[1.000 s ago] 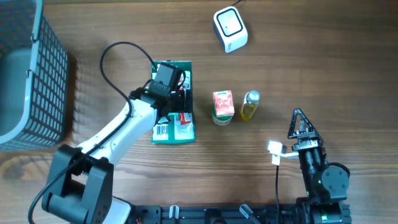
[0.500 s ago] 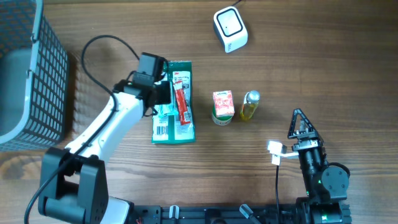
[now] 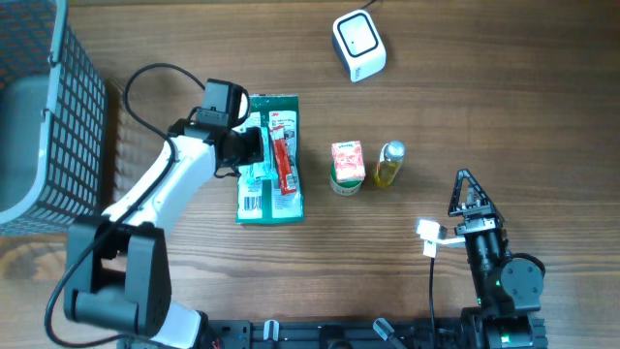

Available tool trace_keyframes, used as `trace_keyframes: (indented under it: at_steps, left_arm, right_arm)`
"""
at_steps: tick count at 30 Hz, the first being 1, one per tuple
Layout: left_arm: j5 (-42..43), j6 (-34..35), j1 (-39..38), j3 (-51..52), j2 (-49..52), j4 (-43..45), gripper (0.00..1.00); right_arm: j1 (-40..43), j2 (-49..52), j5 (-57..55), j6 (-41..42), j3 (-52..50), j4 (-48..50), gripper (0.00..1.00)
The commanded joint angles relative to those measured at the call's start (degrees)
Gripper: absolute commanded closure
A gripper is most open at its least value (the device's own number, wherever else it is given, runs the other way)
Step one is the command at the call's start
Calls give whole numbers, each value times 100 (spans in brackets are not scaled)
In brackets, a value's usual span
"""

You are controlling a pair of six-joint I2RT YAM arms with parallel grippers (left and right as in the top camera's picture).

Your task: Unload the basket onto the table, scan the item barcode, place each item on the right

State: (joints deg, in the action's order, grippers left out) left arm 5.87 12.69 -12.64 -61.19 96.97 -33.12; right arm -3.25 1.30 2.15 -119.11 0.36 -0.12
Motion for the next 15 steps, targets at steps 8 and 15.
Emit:
trace_keyframes:
  at_steps: [8,15]
  left_arm:
    - [-332,-35,-37,101,992,-105,59]
    - [-337,-72,-33,-946,125,-811,23]
  right_arm:
    - [-15,4,74,-238,-2,11,0]
    - [-15,4,74,-238,-2,11,0]
